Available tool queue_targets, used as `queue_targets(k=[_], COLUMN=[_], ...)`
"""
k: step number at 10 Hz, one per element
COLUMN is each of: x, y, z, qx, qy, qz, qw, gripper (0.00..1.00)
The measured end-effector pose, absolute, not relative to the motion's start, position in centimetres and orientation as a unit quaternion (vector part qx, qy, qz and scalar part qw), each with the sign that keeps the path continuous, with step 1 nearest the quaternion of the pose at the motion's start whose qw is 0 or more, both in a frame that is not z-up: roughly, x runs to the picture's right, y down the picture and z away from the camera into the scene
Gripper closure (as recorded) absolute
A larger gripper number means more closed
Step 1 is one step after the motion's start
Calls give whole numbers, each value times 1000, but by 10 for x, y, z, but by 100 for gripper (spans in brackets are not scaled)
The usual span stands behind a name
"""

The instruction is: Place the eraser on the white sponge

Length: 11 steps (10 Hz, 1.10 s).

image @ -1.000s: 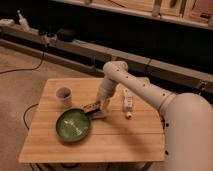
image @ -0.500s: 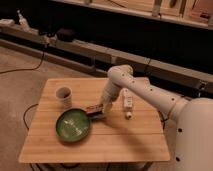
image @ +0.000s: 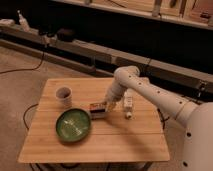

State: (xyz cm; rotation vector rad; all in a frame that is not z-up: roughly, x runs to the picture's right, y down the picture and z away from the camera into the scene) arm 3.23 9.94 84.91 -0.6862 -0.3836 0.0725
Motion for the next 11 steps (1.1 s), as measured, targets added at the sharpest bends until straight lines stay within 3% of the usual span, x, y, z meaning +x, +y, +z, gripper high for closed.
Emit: queue_targets(k=[9, 11], x=[6, 0], y=[103, 111], z=[860, 860], qx=[-301, -310], qy=[-182, -181], qz=[-19, -28], qw=[936, 933], gripper=[72, 65])
